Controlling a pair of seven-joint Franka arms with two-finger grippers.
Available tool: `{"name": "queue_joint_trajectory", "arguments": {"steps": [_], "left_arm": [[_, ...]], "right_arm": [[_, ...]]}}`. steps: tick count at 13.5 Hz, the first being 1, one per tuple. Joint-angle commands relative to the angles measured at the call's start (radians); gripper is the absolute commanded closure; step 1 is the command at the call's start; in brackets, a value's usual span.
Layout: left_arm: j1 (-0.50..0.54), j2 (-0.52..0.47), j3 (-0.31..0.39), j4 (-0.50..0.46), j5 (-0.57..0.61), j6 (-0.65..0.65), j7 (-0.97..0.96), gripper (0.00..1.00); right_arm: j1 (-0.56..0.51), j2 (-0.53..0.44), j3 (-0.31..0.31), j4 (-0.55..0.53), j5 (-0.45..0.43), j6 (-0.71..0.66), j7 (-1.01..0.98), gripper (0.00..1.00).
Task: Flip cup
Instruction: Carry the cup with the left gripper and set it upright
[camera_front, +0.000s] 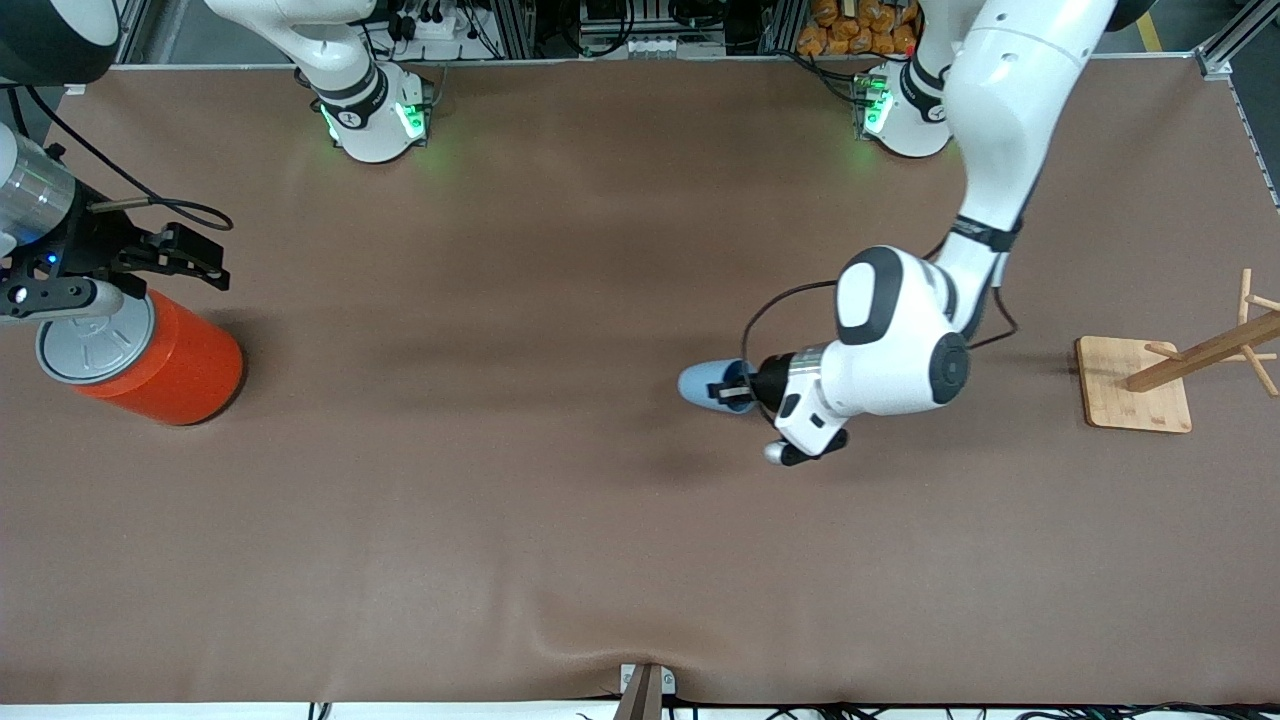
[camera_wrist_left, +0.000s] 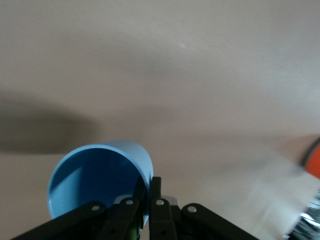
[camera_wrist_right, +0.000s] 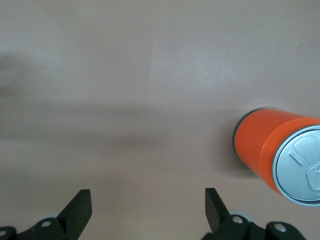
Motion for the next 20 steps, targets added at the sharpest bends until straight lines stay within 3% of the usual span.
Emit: {"name": "queue_joint_trajectory", "arguments": {"steps": [1, 7, 9, 17, 20], "left_arm": [[0.05, -0.046, 0.001, -0.005, 0.191, -0.055, -0.037, 1.0], [0.154, -0.132, 0.006, -0.071, 0.603, -0.123, -0.134, 1.0], [0.192, -0.135, 0.006, -0.111, 0.612, -0.091, -0.134, 1.0], [0.288, -0.187, 0.006, -0.387, 0.744, 0.306, -0.128, 1.0], [0.306, -0.183, 0.004, -0.4, 0.796, 0.34, -0.132, 1.0]], "right_arm": [[0.001, -0.012, 0.0, 0.01, -0.004, -0.02, 0.011, 0.0], [-0.06, -0.012, -0.009, 0.079, -0.004, -0.098, 0.026, 0.0], [-0.09, -0.012, -0.009, 0.082, -0.001, -0.1, 0.027, 0.0], [-0.14, -0.015, -0.011, 0.085, -0.007, -0.118, 0.027, 0.0], [-0.124, -0.015, -0.001, 0.088, 0.001, -0.12, 0.022, 0.0]]}}
